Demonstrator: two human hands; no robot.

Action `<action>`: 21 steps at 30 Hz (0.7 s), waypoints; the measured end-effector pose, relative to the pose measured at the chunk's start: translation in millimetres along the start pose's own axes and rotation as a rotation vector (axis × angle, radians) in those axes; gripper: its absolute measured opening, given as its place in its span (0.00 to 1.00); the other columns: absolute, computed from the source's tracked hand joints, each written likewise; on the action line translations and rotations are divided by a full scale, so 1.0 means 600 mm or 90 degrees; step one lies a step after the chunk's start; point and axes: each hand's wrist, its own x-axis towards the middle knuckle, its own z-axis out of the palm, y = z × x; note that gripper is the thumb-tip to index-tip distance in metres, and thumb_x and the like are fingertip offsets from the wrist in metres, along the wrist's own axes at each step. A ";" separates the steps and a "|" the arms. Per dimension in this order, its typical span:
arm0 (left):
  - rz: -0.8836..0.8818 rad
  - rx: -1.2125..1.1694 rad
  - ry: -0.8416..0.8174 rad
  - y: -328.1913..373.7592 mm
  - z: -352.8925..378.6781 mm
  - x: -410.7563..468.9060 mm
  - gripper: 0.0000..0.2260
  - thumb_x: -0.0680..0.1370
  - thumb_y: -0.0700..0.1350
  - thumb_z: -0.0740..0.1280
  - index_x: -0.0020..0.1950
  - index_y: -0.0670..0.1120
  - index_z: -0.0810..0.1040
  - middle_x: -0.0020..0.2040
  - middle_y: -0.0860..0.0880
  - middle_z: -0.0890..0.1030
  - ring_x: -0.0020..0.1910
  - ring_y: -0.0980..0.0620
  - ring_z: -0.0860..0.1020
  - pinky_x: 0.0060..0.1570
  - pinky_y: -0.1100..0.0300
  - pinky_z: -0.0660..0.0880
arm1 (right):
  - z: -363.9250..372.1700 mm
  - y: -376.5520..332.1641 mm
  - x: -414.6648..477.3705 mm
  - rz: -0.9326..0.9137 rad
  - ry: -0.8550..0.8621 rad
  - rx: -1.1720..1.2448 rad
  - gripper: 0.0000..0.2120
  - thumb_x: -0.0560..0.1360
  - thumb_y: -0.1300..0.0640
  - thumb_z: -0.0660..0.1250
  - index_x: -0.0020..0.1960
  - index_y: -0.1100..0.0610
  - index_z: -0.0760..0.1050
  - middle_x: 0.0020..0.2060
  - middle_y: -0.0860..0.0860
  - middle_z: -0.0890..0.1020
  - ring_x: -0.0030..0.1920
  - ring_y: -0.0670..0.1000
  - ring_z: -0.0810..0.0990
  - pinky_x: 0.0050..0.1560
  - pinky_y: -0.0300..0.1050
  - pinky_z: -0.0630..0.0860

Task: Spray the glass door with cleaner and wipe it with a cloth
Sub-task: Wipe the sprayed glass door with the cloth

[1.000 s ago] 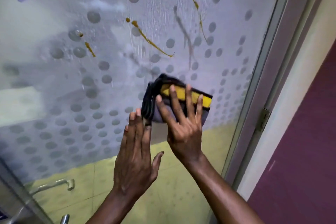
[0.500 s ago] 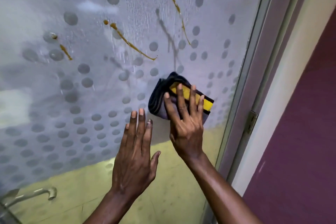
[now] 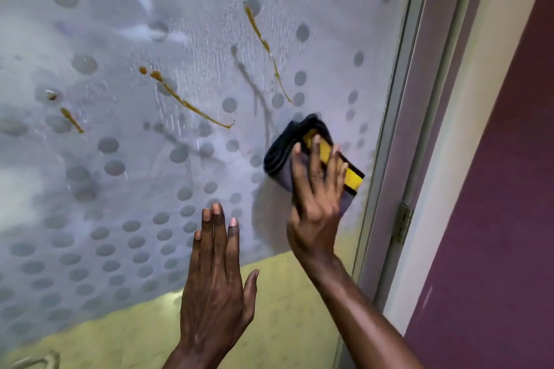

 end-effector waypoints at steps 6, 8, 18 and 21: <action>0.018 0.051 -0.008 -0.007 0.007 0.002 0.45 0.74 0.51 0.74 0.85 0.32 0.60 0.88 0.31 0.53 0.88 0.32 0.53 0.83 0.38 0.58 | -0.029 0.073 0.017 -0.138 -0.040 -0.072 0.40 0.76 0.78 0.56 0.83 0.52 0.68 0.84 0.61 0.66 0.86 0.71 0.62 0.81 0.78 0.64; 0.018 0.062 -0.015 -0.009 0.007 0.001 0.45 0.75 0.51 0.73 0.85 0.33 0.60 0.88 0.32 0.53 0.88 0.32 0.53 0.82 0.38 0.60 | -0.027 0.088 0.082 0.005 0.063 -0.018 0.44 0.70 0.79 0.56 0.83 0.54 0.70 0.84 0.61 0.67 0.86 0.68 0.63 0.83 0.74 0.63; 0.036 0.016 0.000 -0.023 -0.003 -0.003 0.40 0.79 0.54 0.68 0.85 0.33 0.62 0.88 0.33 0.57 0.88 0.32 0.56 0.85 0.43 0.56 | -0.004 -0.024 0.073 -0.272 -0.040 -0.046 0.36 0.78 0.76 0.64 0.82 0.54 0.71 0.83 0.62 0.70 0.85 0.74 0.61 0.80 0.82 0.60; 0.071 0.049 -0.012 -0.035 -0.003 -0.005 0.43 0.76 0.53 0.72 0.84 0.33 0.62 0.88 0.33 0.56 0.88 0.32 0.55 0.84 0.42 0.57 | -0.020 0.022 0.096 -0.276 -0.028 -0.089 0.37 0.78 0.77 0.62 0.82 0.52 0.71 0.83 0.62 0.69 0.85 0.71 0.64 0.79 0.79 0.64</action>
